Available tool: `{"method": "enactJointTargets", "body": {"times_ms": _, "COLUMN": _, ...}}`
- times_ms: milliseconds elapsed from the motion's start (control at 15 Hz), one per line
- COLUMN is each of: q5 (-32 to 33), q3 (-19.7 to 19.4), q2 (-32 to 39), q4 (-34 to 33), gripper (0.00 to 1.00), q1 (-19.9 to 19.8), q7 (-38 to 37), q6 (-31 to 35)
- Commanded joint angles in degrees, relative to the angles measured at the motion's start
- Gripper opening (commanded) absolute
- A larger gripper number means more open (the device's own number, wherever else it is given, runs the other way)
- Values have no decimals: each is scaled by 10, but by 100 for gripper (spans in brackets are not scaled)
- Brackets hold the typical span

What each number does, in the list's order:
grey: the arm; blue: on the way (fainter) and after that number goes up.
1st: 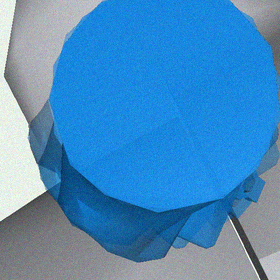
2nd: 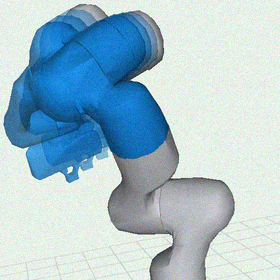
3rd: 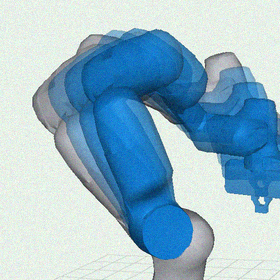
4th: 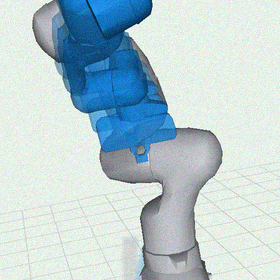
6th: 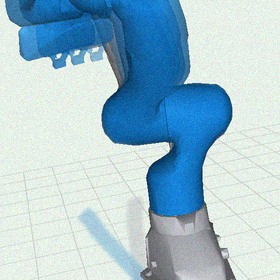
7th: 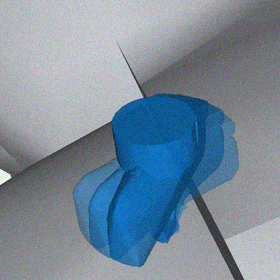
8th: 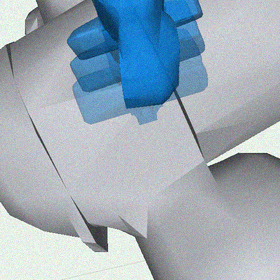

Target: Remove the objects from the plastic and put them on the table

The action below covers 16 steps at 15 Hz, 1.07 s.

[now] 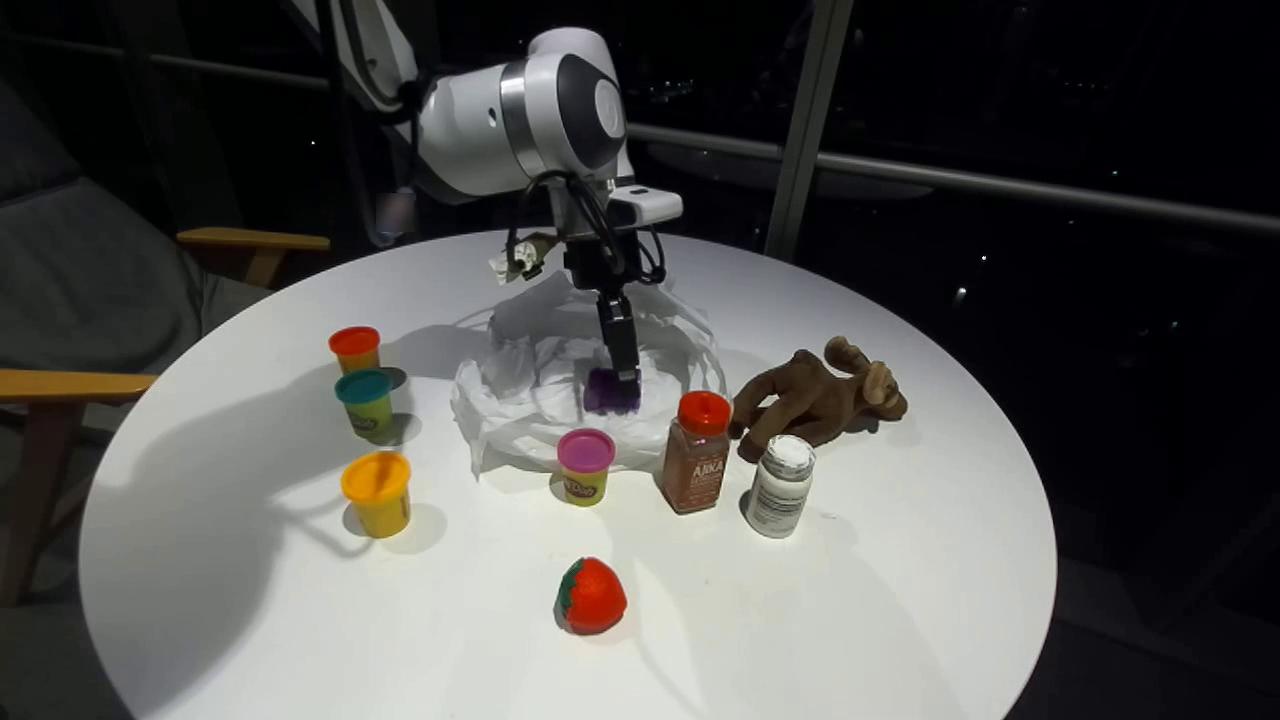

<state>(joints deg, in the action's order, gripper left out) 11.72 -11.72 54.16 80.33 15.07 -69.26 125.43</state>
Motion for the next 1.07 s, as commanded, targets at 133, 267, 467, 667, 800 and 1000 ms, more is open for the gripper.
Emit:
{"method": "enactJointTargets", "body": {"times_ms": 133, "q5": 16, "q3": 1, "q2": -24, "q4": 14, "gripper": 25, "q1": 3, "q7": 3, "q6": 45}}
{"method": "enactJointTargets", "body": {"times_ms": 267, "q5": 38, "q3": -9, "q2": -55, "q4": 44, "gripper": 25, "q1": 20, "q7": 0, "q6": 59}}
{"method": "enactJointTargets", "body": {"times_ms": 467, "q5": 77, "q3": -10, "q2": -121, "q4": 102, "gripper": 25, "q1": 42, "q7": 5, "q6": 62}}
{"method": "enactJointTargets", "body": {"times_ms": 667, "q5": 111, "q3": 2, "q2": -194, "q4": 168, "gripper": 25, "q1": 60, "q7": 10, "q6": 53}}
{"method": "enactJointTargets", "body": {"times_ms": 800, "q5": 129, "q3": 19, "q2": -244, "q4": 222, "gripper": 25, "q1": 66, "q7": 24, "q6": 50}}
{"method": "enactJointTargets", "body": {"times_ms": 1000, "q5": 121, "q3": 64, "q2": -294, "q4": 291, "gripper": 25, "q1": 50, "q7": 76, "q6": 46}}
